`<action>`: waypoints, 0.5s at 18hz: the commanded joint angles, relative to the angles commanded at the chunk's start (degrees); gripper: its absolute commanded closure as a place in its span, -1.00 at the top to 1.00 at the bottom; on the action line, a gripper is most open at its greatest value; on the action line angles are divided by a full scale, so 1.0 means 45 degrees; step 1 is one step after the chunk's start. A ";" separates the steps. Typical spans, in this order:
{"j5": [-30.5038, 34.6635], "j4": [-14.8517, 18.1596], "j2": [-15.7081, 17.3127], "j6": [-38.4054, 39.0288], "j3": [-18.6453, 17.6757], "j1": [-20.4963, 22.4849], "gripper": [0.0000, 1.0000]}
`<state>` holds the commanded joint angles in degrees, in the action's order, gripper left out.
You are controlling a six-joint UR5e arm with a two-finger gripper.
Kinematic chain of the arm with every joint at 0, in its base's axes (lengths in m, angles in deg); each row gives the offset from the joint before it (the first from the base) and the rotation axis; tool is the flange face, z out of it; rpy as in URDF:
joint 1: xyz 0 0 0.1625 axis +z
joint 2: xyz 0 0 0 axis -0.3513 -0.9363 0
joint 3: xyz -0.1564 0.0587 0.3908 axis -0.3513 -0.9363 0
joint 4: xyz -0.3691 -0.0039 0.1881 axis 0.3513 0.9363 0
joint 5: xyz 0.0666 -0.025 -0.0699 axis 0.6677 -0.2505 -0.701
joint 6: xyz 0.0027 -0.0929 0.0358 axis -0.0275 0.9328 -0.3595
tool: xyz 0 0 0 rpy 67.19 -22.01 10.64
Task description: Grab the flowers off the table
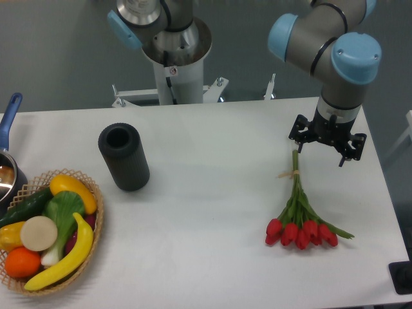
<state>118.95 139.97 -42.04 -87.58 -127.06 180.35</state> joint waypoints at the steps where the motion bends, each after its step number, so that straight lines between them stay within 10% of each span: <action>1: 0.0000 0.0000 -0.0019 0.0000 0.0000 0.0000 1.00; 9: -0.0622 -0.0078 -0.0137 0.0156 -0.0078 0.0117 1.00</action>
<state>116.15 139.62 -42.65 -86.88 -127.41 180.87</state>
